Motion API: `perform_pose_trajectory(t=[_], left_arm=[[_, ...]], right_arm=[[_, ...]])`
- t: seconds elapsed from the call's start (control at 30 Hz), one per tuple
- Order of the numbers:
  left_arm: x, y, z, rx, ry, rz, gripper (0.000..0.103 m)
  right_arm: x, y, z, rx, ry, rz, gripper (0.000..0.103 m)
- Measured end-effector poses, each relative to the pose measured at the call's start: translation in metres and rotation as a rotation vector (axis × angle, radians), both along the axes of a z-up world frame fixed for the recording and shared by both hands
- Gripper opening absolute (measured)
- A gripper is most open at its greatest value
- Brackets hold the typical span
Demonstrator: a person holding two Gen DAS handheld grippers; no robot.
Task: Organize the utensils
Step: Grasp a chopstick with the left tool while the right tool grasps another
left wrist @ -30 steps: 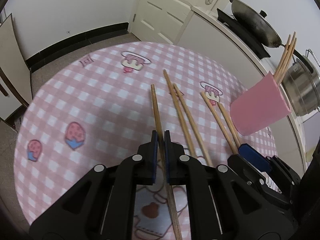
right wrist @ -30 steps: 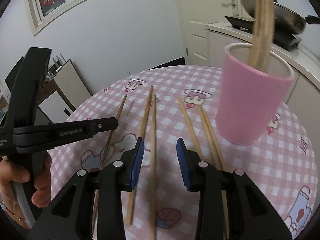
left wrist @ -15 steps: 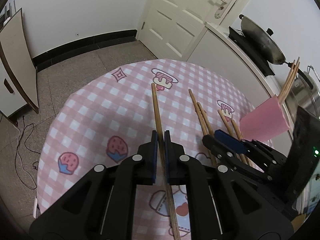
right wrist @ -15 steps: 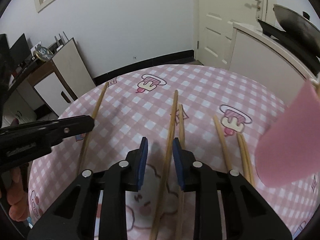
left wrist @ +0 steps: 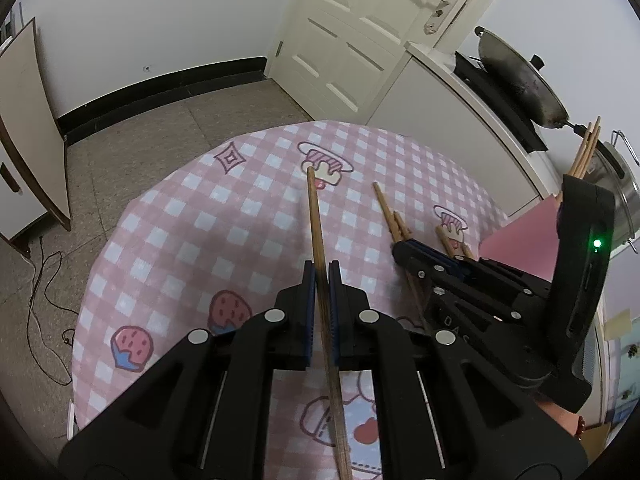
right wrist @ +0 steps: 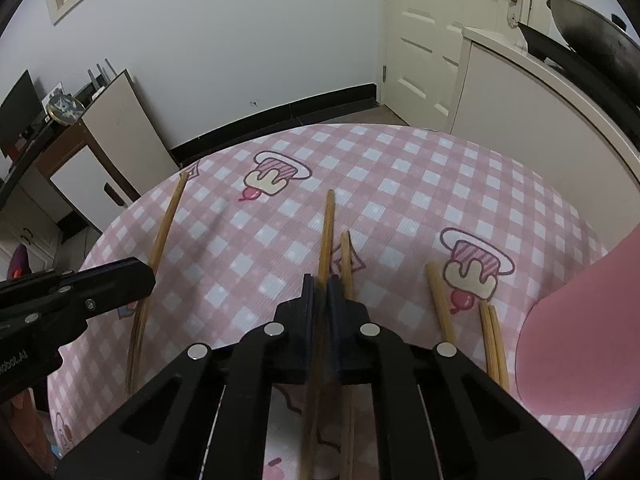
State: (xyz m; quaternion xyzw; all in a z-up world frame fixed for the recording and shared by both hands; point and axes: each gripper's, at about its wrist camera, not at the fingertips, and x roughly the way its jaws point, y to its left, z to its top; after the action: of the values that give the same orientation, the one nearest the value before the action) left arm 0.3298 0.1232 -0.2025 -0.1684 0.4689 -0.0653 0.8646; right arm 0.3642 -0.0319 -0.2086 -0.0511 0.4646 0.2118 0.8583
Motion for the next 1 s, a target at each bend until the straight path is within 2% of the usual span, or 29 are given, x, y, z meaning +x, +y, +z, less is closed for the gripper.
perform_pose_trajectory(t=[0.1,0.23,0.3,0.37,0.47,0.63,0.97,1.0], left_arm=[[-0.004,-0.005,0.011,-0.010,-0.021,-0.019,0.007],[-0.011,-0.015,0.029,-0.018,-0.057,-0.043,0.007],[-0.014,-0.021,0.037,-0.009,-0.069,-0.053,0.007],[-0.018,-0.026,0.043,0.034,-0.077,-0.048,0.007],[-0.020,-0.026,0.044,0.031,-0.053,-0.029,0.007],[-0.022,-0.030,0.042,0.093,-0.031,-0.018,0.007],[-0.003,-0.023,0.009,0.114,0.063,-0.008,0.008],[0.000,-0.023,0.004,0.118,0.071,-0.006,0.012]], right_arm=[[-0.009,-0.009,0.010,0.052,-0.014,-0.006,0.005],[-0.026,-0.025,0.041,0.114,-0.072,-0.010,0.005],[-0.034,-0.032,0.056,0.135,-0.099,-0.009,0.005],[-0.041,-0.038,0.069,0.152,-0.114,-0.008,0.005],[-0.048,-0.048,0.080,0.178,-0.115,-0.007,0.005],[-0.050,-0.051,0.072,0.181,-0.087,-0.003,0.005],[-0.037,-0.031,0.040,0.184,-0.006,0.008,0.005],[-0.035,-0.030,0.038,0.183,-0.001,0.009,0.005]])
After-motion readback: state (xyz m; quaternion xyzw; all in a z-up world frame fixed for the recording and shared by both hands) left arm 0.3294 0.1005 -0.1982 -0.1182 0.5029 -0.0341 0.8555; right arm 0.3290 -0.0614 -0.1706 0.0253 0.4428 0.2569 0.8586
